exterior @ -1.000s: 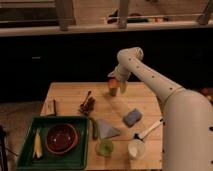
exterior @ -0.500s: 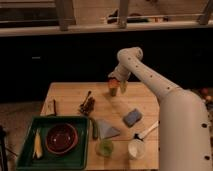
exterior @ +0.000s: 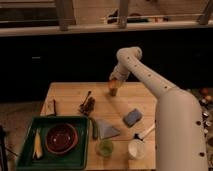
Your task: Place apple in table surface
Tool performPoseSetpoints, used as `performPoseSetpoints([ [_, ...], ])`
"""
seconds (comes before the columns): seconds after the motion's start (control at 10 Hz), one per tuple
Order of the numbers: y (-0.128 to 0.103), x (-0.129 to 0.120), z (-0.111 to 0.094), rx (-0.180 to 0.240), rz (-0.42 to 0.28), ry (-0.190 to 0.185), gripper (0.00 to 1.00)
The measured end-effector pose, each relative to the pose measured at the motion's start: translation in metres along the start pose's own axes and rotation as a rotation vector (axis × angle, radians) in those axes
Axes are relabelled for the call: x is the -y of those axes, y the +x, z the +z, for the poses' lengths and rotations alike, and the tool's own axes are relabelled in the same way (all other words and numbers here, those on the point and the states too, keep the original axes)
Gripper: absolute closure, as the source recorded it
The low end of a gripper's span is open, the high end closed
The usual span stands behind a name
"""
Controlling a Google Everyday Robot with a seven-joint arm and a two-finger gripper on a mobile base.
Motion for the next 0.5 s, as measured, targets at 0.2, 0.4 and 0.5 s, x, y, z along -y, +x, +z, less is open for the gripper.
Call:
performPoseSetpoints([
  [0.2, -0.0012, 0.0018, 0.0014, 0.004, 0.0, 0.003, 0.99],
  [0.4, -0.002, 0.0002, 0.0013, 0.004, -0.001, 0.002, 1.0],
  [0.5, -0.0042, 0.0, -0.0001, 0.004, -0.006, 0.002, 1.0],
])
